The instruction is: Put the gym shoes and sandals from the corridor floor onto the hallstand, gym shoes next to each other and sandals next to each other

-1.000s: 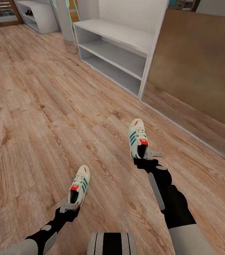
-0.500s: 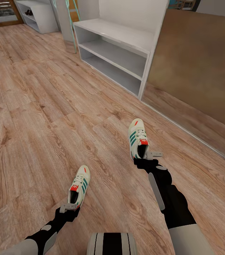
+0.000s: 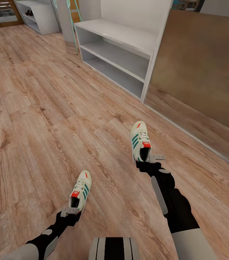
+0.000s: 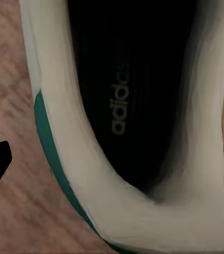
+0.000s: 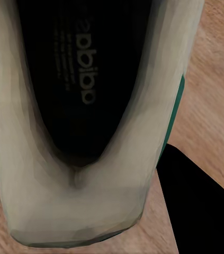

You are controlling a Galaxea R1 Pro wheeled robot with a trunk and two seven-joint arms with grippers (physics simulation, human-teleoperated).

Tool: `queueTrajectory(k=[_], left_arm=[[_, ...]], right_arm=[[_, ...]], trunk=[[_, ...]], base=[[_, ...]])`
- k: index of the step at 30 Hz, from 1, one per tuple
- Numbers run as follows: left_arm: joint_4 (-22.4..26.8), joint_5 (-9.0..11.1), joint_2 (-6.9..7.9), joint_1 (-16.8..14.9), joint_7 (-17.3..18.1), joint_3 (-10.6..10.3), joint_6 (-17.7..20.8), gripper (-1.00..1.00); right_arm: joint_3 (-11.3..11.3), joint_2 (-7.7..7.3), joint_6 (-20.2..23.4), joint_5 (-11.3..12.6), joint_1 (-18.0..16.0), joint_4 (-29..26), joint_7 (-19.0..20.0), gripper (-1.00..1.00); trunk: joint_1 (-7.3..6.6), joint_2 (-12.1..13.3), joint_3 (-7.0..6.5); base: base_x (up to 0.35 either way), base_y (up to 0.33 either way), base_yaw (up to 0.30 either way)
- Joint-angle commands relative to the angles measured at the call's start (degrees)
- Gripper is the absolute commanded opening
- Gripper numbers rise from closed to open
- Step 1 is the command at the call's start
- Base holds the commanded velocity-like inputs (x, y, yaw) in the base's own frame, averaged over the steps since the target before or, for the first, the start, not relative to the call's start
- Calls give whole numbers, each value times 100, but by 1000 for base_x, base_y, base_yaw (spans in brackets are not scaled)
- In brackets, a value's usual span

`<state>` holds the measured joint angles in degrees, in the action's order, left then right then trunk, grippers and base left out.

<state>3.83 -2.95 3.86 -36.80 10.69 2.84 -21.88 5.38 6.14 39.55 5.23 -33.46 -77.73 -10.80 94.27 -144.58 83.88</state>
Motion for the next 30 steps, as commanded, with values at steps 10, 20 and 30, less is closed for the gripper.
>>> queueTrajectory(k=[10,20,30], left_arm=[[-5,-30,1,-3,20,32,-18,100],[-5,-22,14,-3,20,39,-18,-100],[-5,-22,18,-3,20,34,-17,-100]], right_arm=[[7,1,19,57,-3,-6,-54,-100],[7,1,18,57,-3,-6,-54,-100],[5,-1,18,57,-3,-6,-54,-100]], trunk=[[1,-1,4],[1,-1,4],[1,-1,4]], base=[[52,0,0],[1,0,0],[0,0,0]])
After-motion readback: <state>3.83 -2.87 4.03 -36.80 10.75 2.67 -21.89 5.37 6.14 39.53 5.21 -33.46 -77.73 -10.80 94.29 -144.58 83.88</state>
